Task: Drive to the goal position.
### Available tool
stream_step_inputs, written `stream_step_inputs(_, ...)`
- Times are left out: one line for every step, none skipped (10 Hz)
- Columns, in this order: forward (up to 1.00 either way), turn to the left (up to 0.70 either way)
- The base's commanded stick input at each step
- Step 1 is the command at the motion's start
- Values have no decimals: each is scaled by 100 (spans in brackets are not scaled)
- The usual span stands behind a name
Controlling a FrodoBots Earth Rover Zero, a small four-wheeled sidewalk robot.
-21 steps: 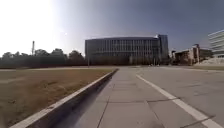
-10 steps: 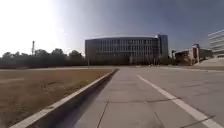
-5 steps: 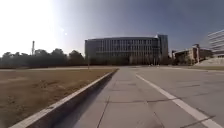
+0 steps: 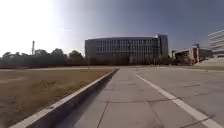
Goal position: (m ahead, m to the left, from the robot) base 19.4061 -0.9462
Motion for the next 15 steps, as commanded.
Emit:
stream_step_inputs(5,0)
stream_step_inputs(5,0)
stream_step_inputs(5,0)
stream_step_inputs(5,0)
stream_step_inputs(5,0)
stream_step_inputs(5,0)
stream_step_inputs(4,0)
stream_step_inputs(4,0)
stream_step_inputs(5,0)
stream_step_inputs(5,0)
stream_step_inputs(5,0)
stream_step_inputs(5,0)
stream_step_inputs(5,0)
stream_step_inputs(5,0)
stream_step_inputs(5,0)
